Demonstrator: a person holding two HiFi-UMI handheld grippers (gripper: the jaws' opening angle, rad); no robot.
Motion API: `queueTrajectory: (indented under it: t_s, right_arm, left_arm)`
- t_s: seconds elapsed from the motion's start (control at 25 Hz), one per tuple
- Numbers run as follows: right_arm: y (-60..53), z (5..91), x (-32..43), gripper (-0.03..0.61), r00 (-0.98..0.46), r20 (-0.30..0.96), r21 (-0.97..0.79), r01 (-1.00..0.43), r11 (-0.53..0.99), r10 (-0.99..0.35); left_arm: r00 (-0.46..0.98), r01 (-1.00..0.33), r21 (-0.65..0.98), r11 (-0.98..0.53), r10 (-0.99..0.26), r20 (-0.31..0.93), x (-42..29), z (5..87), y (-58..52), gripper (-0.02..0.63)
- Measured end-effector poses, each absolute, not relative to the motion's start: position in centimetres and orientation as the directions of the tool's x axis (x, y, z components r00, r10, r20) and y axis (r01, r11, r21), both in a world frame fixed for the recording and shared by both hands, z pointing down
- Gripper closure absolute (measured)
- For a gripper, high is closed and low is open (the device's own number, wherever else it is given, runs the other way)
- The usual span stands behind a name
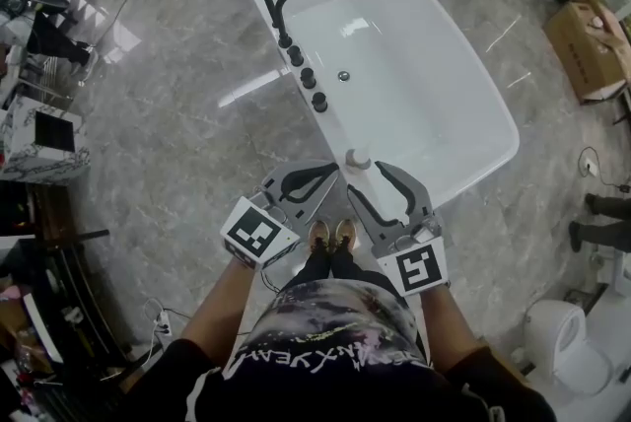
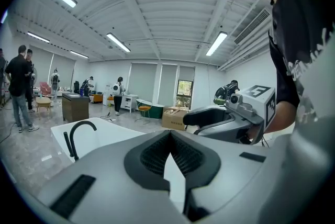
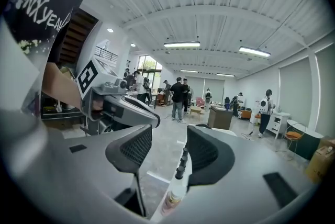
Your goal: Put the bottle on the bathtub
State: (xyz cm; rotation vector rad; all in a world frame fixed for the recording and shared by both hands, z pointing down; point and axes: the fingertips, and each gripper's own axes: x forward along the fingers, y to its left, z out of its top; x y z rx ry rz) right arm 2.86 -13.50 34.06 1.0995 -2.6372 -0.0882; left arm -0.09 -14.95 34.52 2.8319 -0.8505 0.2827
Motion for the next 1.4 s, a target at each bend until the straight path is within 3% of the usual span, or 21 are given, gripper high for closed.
queueTrajectory:
  t_s: [0.52, 0.92, 1.4]
  right_arm:
    - [-13.3, 32.4, 2.7, 0.381, -0.671, 0.215, 0.166, -0.691, 0.703, -0.71]
    - [-13.2, 31.9, 3.0, 0.57, -0.661, 0.198, 0.179, -0.701, 0.69, -0.724]
    - [-13.9, 31.2, 2.5, 0.578, -0.678, 0.19, 0.182, -0.686, 0.704, -0.71]
  left_arm:
    - [0.81, -0.57, 0.081, -0.817, -0.543, 0.224, -0.8, 33.0, -14.3, 0.603]
    - [0.815, -0.565, 0.079, -0.821, -0.541, 0.21, -0.5, 32.5, -14.1, 0.603]
    - [0.818, -0.554, 0.065, -0.83, -0.528, 0.228, -0.5, 32.8, -14.6, 0.603]
